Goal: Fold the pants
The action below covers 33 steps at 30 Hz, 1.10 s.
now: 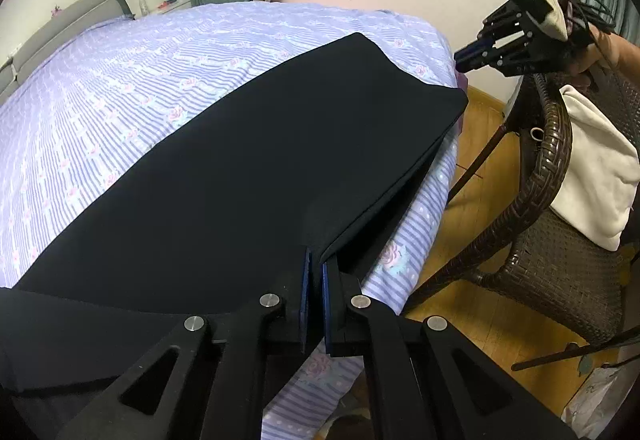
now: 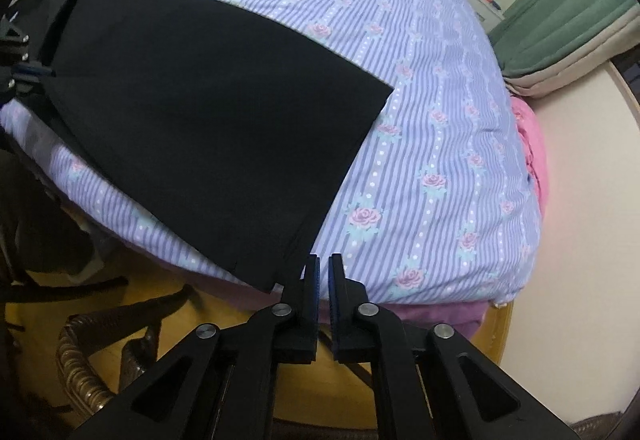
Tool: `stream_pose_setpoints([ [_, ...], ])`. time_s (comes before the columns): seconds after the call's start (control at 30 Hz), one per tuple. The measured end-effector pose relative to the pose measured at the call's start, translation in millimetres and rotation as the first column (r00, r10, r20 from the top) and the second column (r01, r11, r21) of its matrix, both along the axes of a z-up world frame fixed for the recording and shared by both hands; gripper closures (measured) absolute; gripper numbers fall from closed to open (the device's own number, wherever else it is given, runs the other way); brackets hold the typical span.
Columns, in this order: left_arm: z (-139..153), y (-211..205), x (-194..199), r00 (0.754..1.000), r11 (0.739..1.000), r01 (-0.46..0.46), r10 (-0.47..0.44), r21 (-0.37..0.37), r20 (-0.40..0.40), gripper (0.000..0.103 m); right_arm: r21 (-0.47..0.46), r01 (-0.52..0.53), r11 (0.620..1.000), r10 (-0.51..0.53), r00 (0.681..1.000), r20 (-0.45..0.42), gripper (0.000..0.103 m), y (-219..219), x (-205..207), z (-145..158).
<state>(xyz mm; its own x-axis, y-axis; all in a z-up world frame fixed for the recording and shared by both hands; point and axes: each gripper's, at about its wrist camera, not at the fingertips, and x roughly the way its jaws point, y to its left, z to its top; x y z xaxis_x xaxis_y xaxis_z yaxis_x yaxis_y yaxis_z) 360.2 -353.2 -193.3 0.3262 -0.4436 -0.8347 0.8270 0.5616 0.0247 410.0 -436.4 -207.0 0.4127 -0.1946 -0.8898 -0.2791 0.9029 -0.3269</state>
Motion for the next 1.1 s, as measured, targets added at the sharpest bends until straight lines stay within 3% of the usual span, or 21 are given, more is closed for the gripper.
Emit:
stream_pose_setpoints([
  [0.1,-3,1,2,1.0,1.0,-0.012,0.012,-0.006,-0.004,0.097,0.034,0.03,0.999,-0.03,0.999,0.014,0.087,3,0,4],
  [0.27,-8,3,2,1.0,1.0,-0.025,0.025,-0.01,-0.015,0.097,0.127,0.055,0.99,-0.057,0.998,0.009,0.06,10,-4,3],
  [0.43,-6,2,-3,0.999,0.999,-0.031,0.031,-0.013,0.018,0.097,0.249,0.155,0.956,-0.145,0.988,-0.057,0.06,-9,2,-4],
  [0.6,-8,6,-3,0.998,0.998,-0.05,0.051,-0.034,0.032,0.096,0.287,0.143,0.947,-0.149,0.989,0.0,0.06,0,-1,6],
  [0.7,-9,10,-5,0.997,0.997,-0.06,0.062,-0.052,0.035,0.091,0.276,0.131,0.952,-0.155,0.986,0.065,0.06,12,-5,16],
  [0.8,-5,13,-10,0.998,0.995,-0.057,0.059,-0.077,0.028,0.074,0.273,0.129,0.953,-0.17,0.977,0.13,0.06,27,-14,27],
  [0.87,2,17,-15,0.998,0.994,-0.057,0.06,-0.092,0.033,0.057,0.283,0.133,0.95,-0.185,0.969,0.165,0.06,38,-22,34],
  [1.1,35,76,-20,0.995,0.985,-0.084,0.091,-0.147,0.04,0.055,0.294,0.088,0.952,-0.162,0.957,0.24,0.06,89,-38,61],
])
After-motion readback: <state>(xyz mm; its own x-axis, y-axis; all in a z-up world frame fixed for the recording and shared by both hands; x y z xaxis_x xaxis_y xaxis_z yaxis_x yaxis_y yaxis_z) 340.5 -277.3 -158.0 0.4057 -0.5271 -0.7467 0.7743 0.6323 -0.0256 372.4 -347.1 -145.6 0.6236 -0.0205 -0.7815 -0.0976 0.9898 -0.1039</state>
